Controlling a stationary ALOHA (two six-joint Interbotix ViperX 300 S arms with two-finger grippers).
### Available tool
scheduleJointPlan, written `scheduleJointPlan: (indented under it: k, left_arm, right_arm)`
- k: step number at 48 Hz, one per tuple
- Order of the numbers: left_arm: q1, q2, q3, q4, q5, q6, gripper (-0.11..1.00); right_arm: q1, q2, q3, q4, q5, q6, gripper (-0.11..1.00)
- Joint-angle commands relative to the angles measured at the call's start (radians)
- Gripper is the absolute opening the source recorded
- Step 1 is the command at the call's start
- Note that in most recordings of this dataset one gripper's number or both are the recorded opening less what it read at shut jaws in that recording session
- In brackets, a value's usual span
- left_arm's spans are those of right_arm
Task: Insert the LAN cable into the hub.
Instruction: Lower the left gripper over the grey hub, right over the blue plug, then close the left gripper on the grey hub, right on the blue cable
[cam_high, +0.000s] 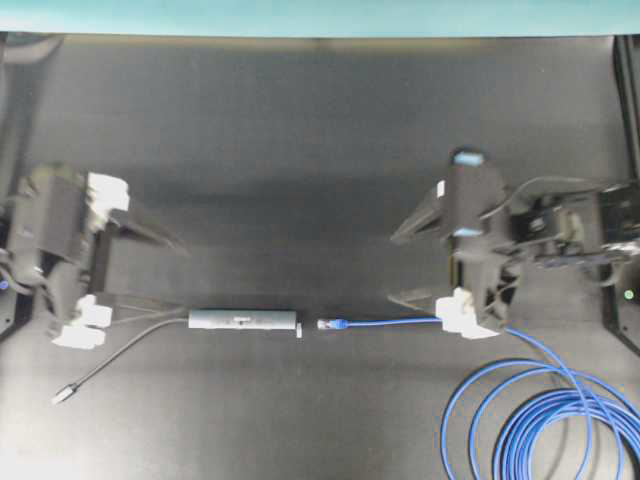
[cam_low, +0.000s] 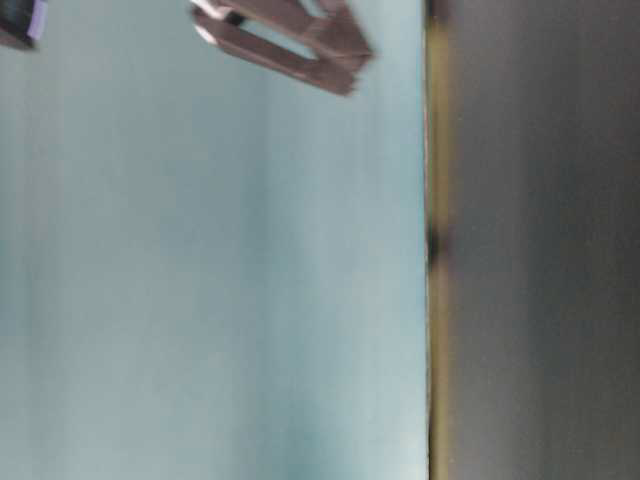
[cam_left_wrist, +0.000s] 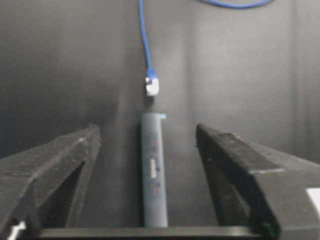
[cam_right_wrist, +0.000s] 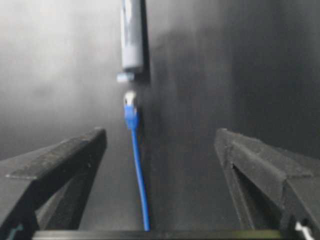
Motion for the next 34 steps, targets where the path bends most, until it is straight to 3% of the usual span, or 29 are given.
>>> scheduleJointPlan:
  k: [1,12,22,34]
  left_arm:
    - [-0.003,0.06,0.021,0.003,-0.14,-0.02,0.73]
    - [-0.005,0.27,0.098,0.003,-0.43,-0.106,0.76]
    - [0.003,0.469,0.118,0.003,-0.626,-0.11,0.76]
    - [0.0,0.667,0.074,0.003,-0.801,-0.11,0.76]
  right_arm:
    - [0.015,0.015,-0.014,-0.002,-0.011,0.008,0.84]
    - [0.015,0.025,-0.015,0.002,-0.017,0.011,0.84]
    - [0.018,0.026,-0.017,0.003,-0.017,0.025,0.84]
    - [0.018,0.025,-0.015,0.005,-0.017,0.035,0.84]
